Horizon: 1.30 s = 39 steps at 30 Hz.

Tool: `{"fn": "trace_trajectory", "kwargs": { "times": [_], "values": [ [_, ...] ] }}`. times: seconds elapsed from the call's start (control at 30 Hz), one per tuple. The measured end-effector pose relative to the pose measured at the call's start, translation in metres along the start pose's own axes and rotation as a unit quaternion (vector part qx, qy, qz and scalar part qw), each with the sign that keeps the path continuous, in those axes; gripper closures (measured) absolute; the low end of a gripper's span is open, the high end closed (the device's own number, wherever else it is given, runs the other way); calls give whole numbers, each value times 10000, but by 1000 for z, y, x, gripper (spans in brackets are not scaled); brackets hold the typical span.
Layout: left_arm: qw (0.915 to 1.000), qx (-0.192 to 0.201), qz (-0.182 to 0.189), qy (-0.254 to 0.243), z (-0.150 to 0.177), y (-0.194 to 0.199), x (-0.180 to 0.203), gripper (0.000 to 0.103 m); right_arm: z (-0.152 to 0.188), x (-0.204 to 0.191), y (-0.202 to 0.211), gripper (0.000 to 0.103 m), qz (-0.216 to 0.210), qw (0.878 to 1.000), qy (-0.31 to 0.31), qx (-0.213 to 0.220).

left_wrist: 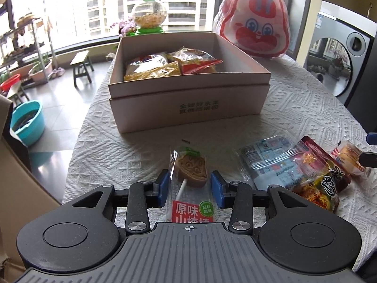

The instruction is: Organize snacks

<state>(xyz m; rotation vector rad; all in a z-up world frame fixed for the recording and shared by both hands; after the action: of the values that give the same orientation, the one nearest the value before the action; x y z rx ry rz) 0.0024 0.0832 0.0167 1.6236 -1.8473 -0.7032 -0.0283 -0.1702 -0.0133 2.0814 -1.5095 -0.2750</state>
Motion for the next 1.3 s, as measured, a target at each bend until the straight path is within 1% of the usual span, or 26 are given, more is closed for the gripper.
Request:
{"fn": "trace_trajectory", "kwargs": {
  "times": [0.1,0.2,0.23,0.3,0.33,0.43,0.47,0.53,0.6,0.67,0.7,0.8,0.83,0.87,0.9,0.93,1.0,1.03,1.1,1.2,1.3],
  "values": [
    [10000,-2,50,7,-3,-3,-2,60,-2,-4,0,49,-56,10000,45,24],
    [10000,-9,39,-37,-5,-5,0,60,-1,-13,-3,49,-12,9996,275,54],
    [10000,-6,38,-43,-5,-5,0,60,1,-14,-4,47,32,9993,368,52],
    [10000,-1,42,-43,-5,-5,0,60,4,-14,-9,38,157,9989,442,26],
    [10000,8,50,-41,-5,-6,0,60,6,-11,-12,33,235,9989,404,13],
    [9999,33,58,-81,-6,-7,0,59,8,3,-23,32,310,9994,102,-140],
    [9999,44,59,-103,-6,-7,0,59,9,8,-27,32,264,9995,-38,-194],
    [9998,86,73,-133,-6,-8,1,59,9,19,-35,30,17,9987,-377,-354],
    [9998,145,87,-121,-5,-9,0,59,8,24,-40,32,-79,9975,-528,-457],
    [9997,194,56,-136,-3,-7,1,62,8,20,-40,47,-118,9977,-457,-493],
    [9996,226,51,-128,-1,-6,1,62,7,17,-38,48,-99,9981,-374,-483],
    [9993,335,181,-33,6,3,1,63,6,9,-28,48,-91,9990,-219,-388],
    [9988,424,240,-26,8,10,2,64,5,9,-23,49,-96,9991,-213,-346],
    [9982,528,277,-34,9,17,3,66,3,9,-17,49,-140,9992,-233,-285],
    [9974,666,279,-57,9,26,4,71,-1,12,-11,49,-200,9992,-289,-207],
    [9962,824,250,-86,7,35,5,88,-6,14,-3,49,-246,9991,-342,-106],
    [9925,1202,221,-5,2,52,5,86,-16,16,13,49,-287,9987,-388,161],
    [9899,1384,284,64,-3,60,3,86,-21,16,21,49,-285,9983,-392,314],
    [9865,1591,376,99,-13,70,3,86,-29,15,32,49,-309,9973,-351,559],
    [9845,1676,491,153,-25,71,3,86,-39,10,42,49,-275,9958,-238,845],
    [9833,1649,712,298,-31,70,1,86,-40,7,42,49,-321,9955,-249,856]
  ]
}}
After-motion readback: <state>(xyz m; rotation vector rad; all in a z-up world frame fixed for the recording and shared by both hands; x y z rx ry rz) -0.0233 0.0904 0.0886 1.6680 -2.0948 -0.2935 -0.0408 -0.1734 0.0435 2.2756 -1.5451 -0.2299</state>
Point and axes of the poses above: each gripper's, at about its wrist camera, not at the fingertips, and y roughly against the way its jaws point, x to its right, z to its underside, the point moved 1 cm from there along -y, roughly the way its jaws point, and after that the axes turned 3 degrees about z, right-handed, at the moved point
